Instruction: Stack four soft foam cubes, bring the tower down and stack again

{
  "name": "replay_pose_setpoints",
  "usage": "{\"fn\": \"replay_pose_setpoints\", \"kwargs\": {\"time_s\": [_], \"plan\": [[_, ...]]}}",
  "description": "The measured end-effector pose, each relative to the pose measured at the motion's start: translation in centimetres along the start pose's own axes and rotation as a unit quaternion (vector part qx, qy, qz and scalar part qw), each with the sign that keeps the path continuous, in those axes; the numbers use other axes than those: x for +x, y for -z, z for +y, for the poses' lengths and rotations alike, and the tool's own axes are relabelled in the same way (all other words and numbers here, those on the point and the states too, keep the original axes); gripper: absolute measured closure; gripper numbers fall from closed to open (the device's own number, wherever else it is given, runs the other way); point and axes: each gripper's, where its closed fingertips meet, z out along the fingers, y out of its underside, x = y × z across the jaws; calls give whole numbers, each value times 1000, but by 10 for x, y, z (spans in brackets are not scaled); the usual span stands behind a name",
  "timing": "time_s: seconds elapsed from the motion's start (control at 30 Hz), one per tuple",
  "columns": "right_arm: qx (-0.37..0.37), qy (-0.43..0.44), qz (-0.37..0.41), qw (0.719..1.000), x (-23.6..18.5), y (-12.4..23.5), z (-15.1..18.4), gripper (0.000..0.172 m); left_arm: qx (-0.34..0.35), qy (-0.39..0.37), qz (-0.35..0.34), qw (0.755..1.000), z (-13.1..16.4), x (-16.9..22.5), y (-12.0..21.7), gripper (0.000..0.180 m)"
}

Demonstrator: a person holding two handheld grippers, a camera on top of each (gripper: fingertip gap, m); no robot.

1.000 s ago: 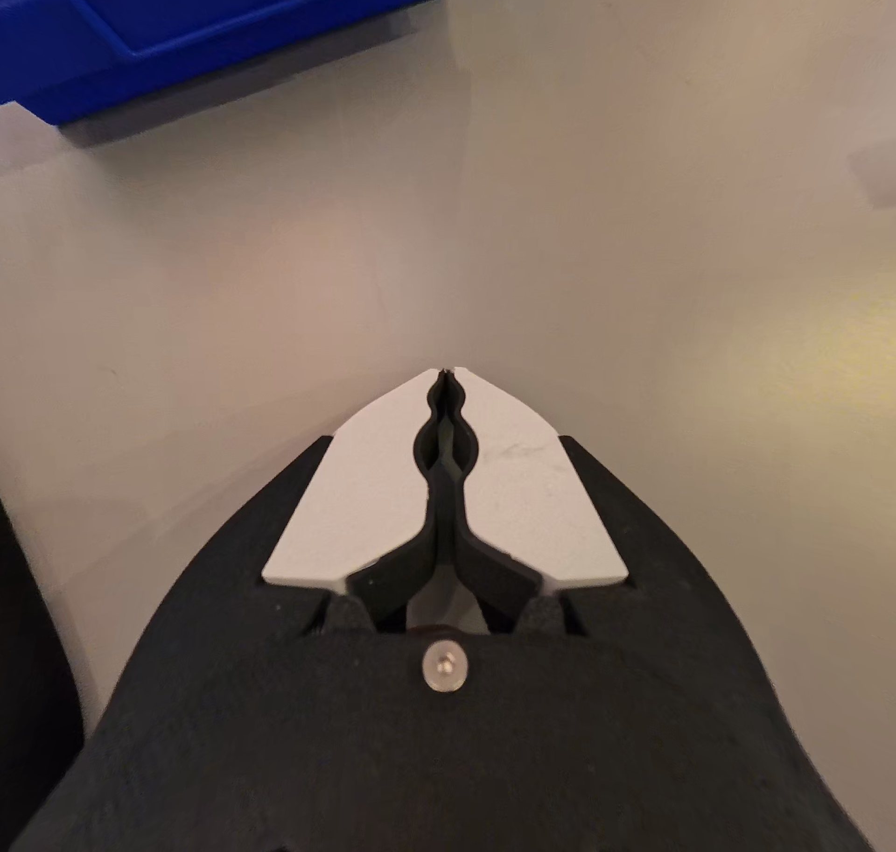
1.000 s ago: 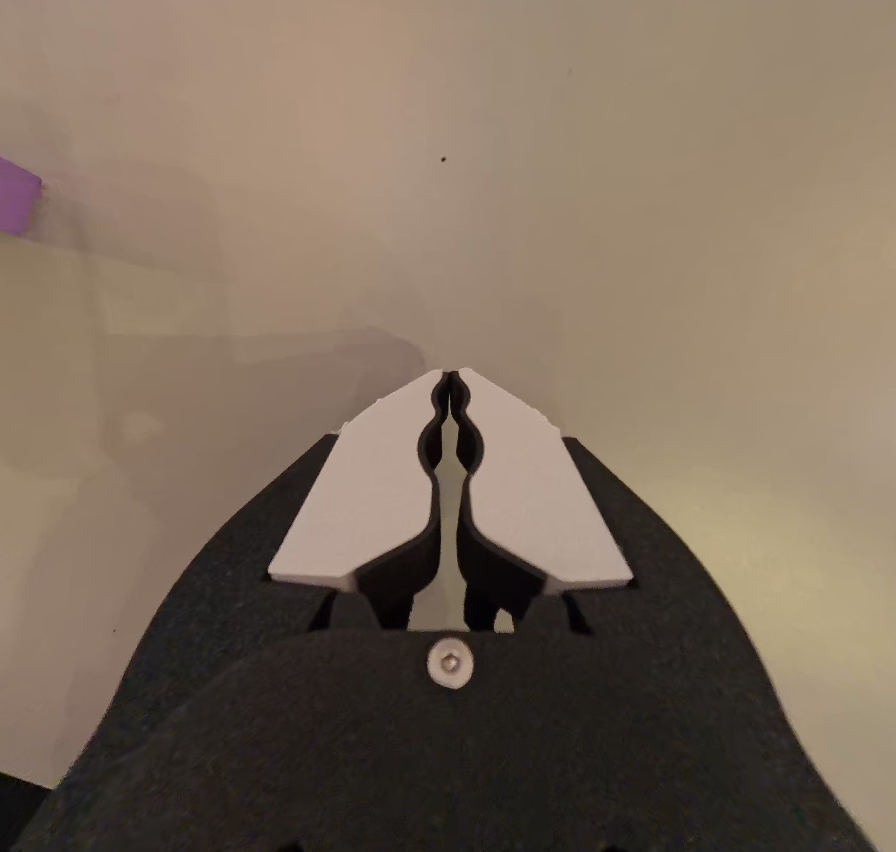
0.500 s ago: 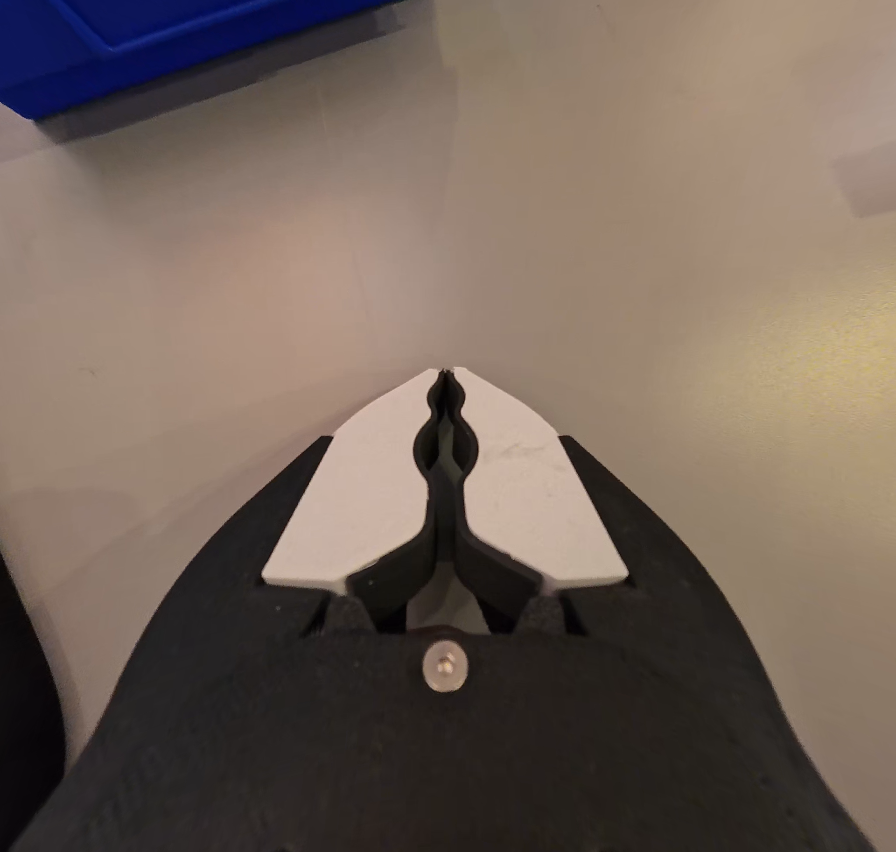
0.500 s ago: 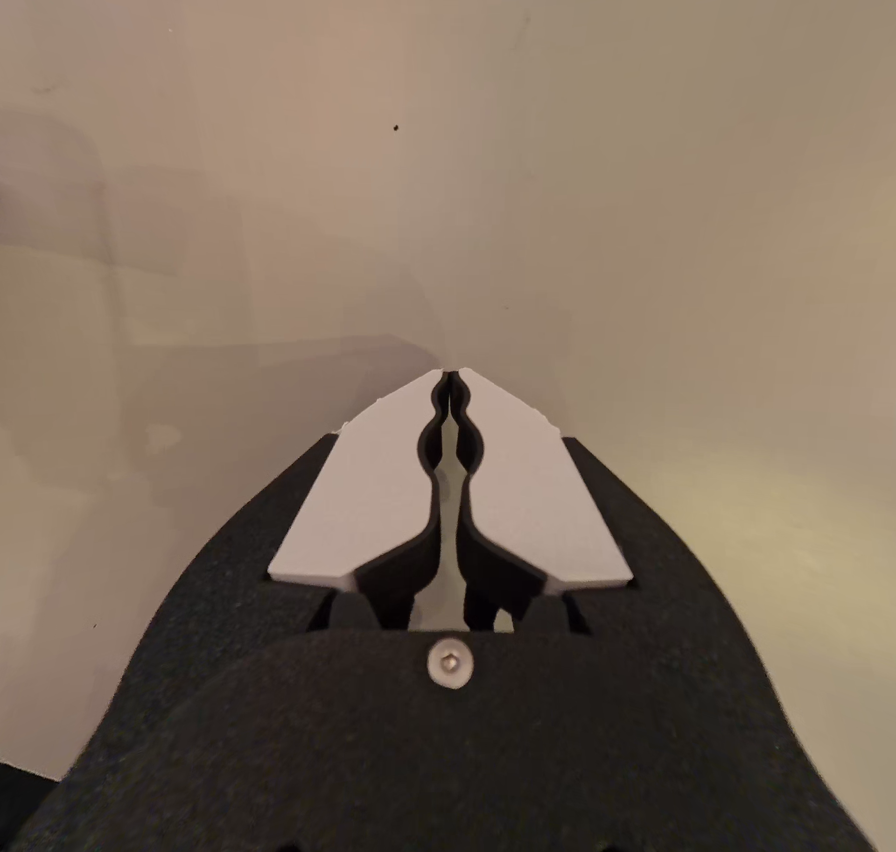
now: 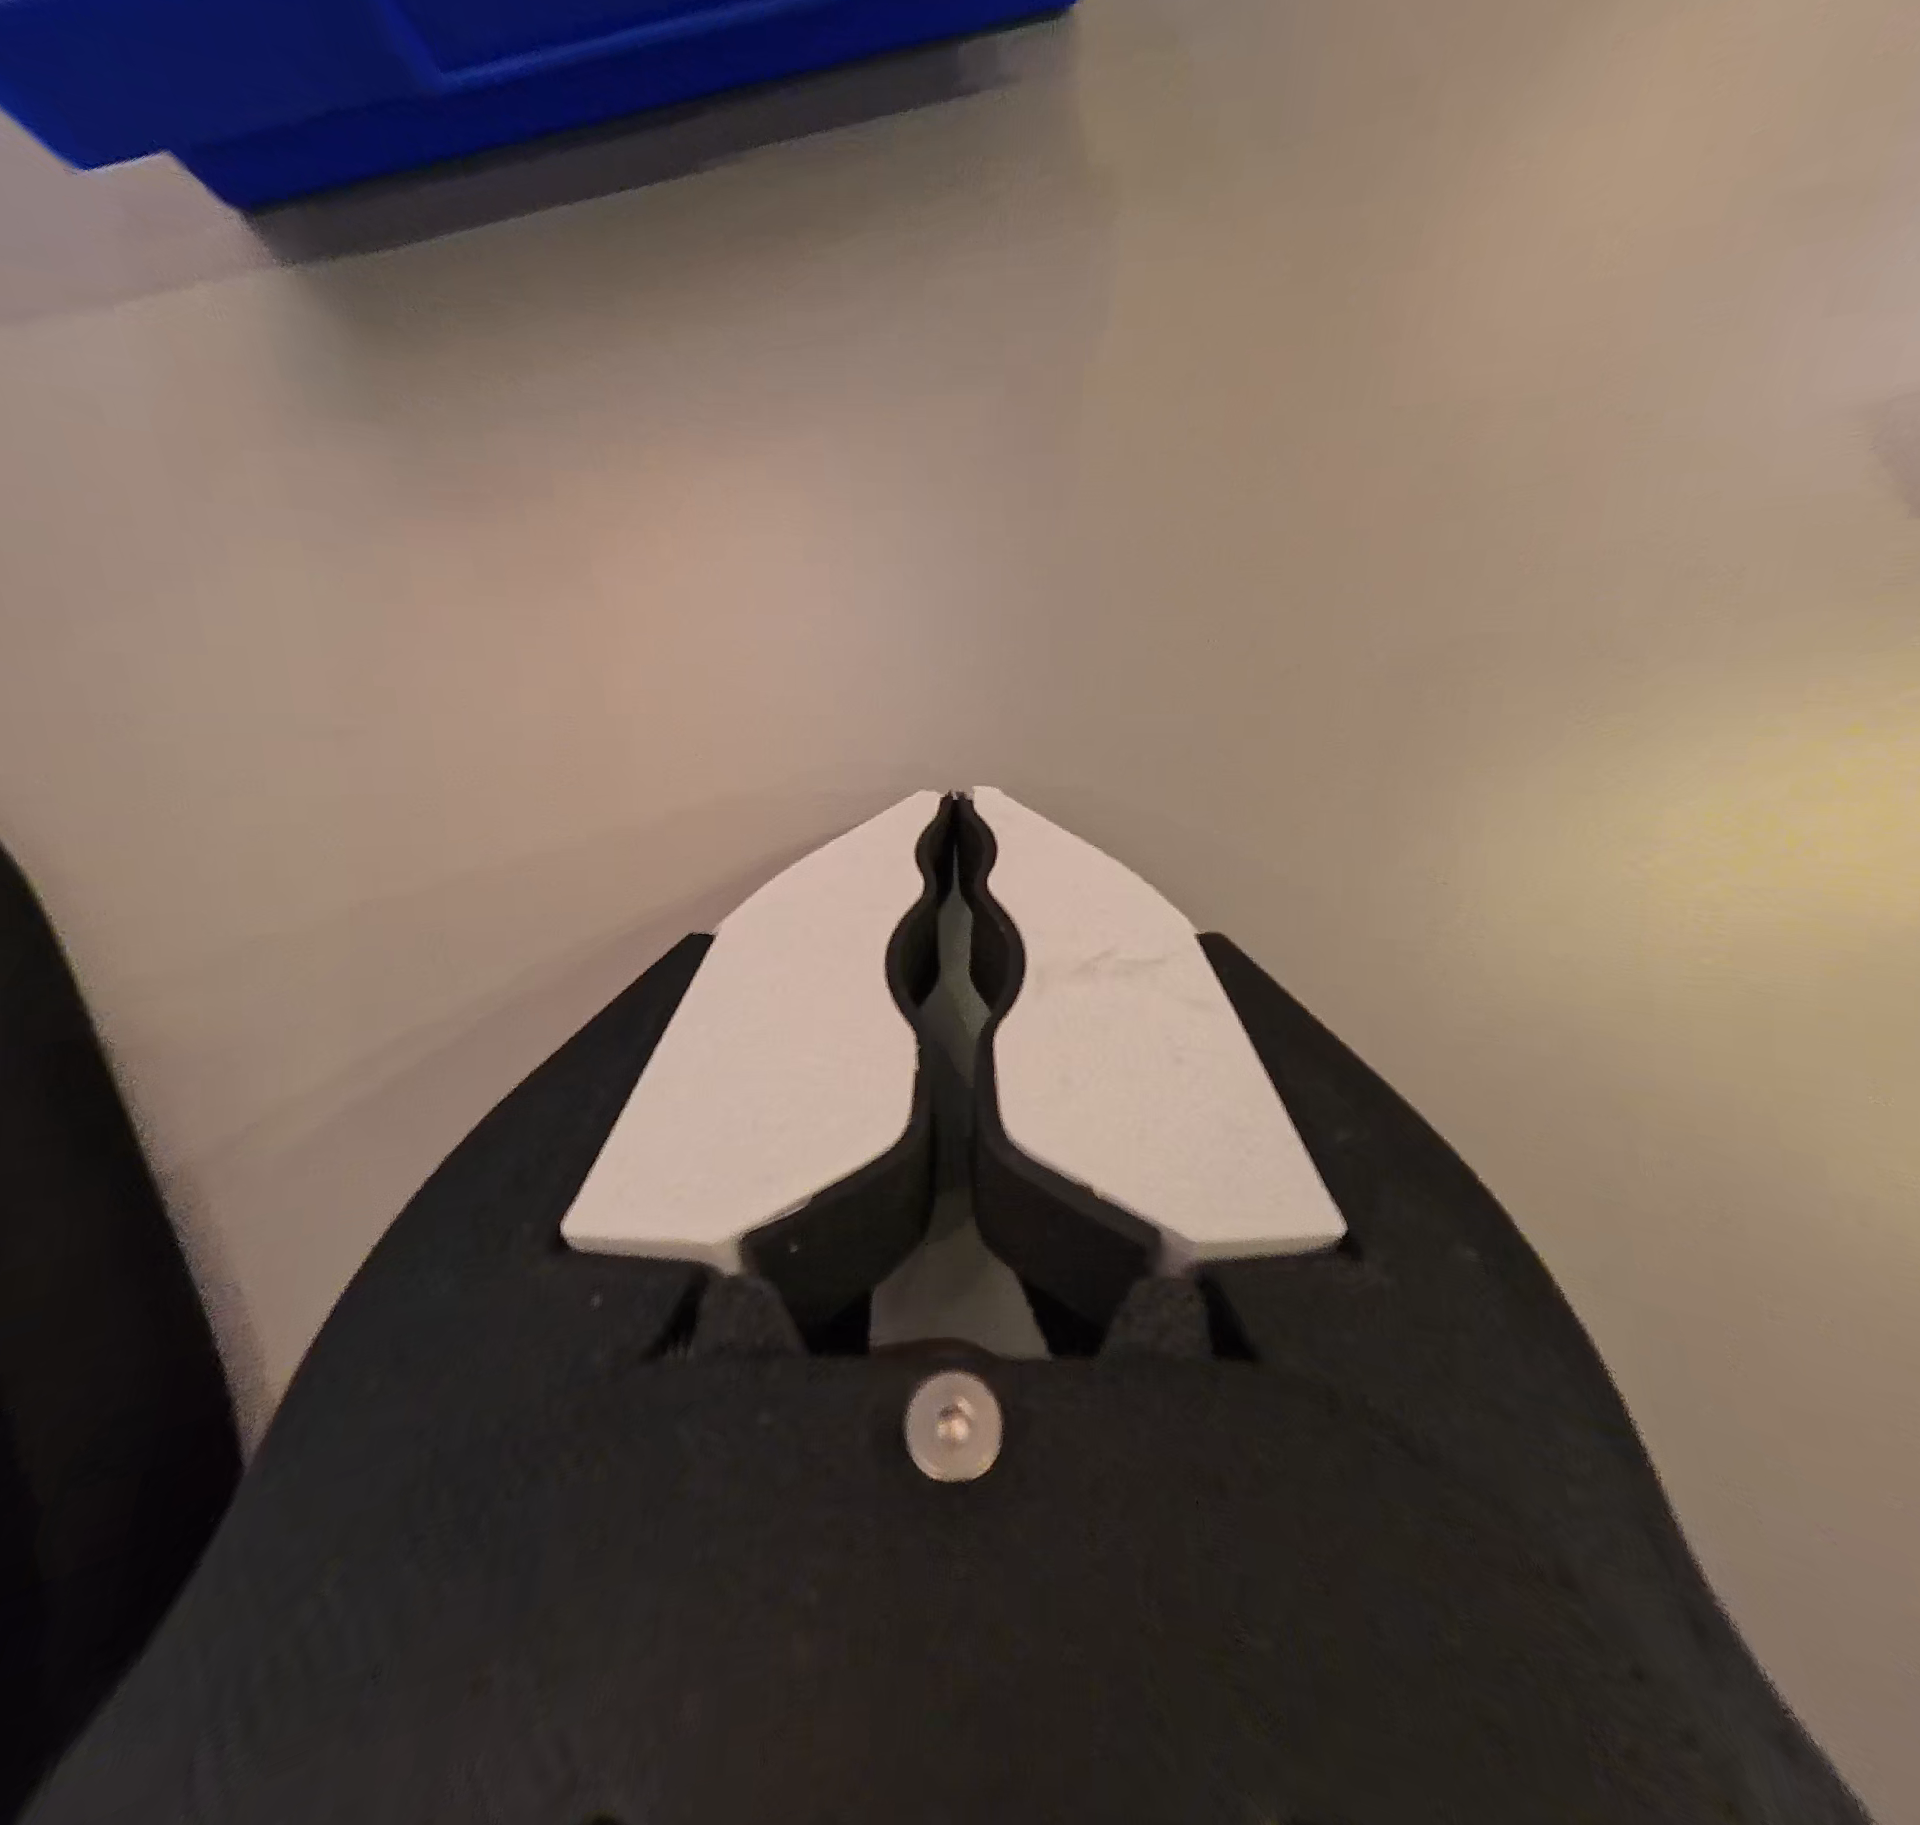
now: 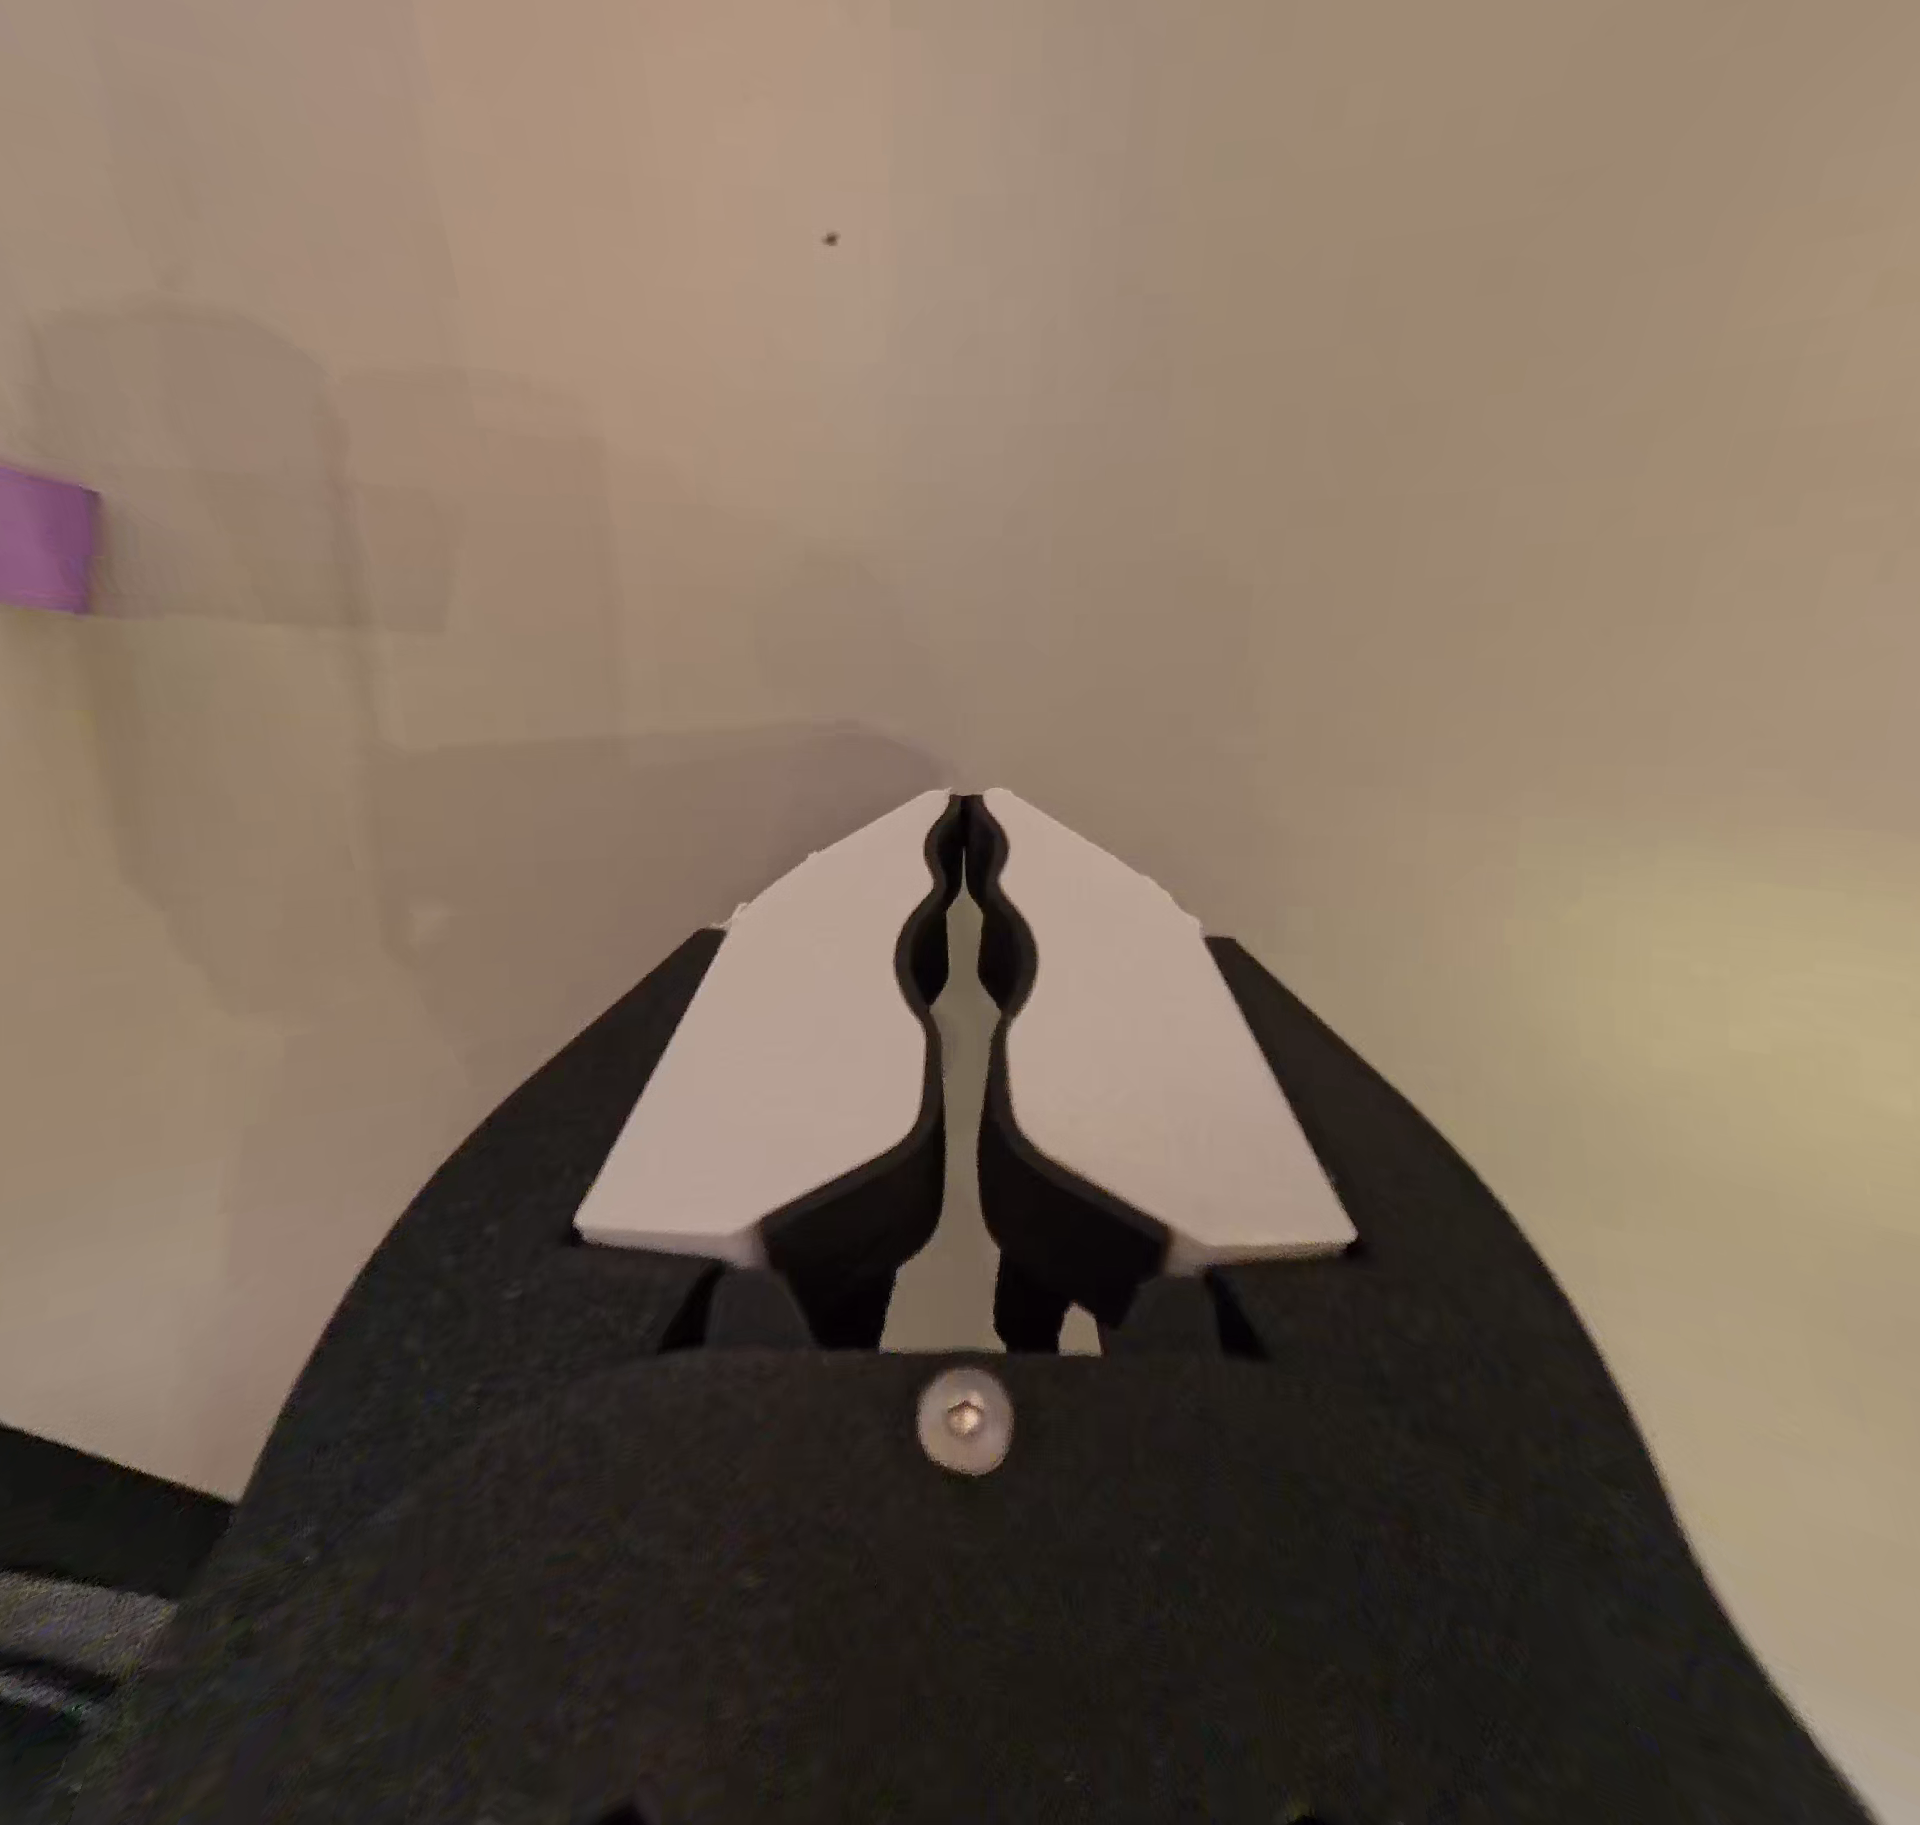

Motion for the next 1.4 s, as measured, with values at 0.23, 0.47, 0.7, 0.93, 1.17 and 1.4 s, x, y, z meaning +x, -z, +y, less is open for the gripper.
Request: {"fn": "replay_pose_setpoints", "kwargs": {"time_s": [0.23, 0.47, 0.7, 0.93, 1.17, 1.4], "plan": [[-45, 23, -24, 998, -64, -23, -10, 172, 12, 21, -3, 1000, -1, -16, 6, 180], [-66, 115, -78, 988, -207, -57, -50, 172, 21, 23, -10, 999, -1, -26, 14, 180], [-48, 138, -101, 984, -236, -44, -66, 172, 30, 39, -28, 998, 7, -51, 26, 180], [-31, 127, -109, 985, -202, -33, -56, 172, 32, 50, -32, 998, 12, -56, 32, 180], [14, 166, -130, 977, -197, -22, -57, 170, 18, 24, -23, 999, 10, -35, 20, 180], [60, 232, -191, 952, -222, -17, -61, 155, 45, -30, 6, 999, -10, 2, 22, 178]]}}
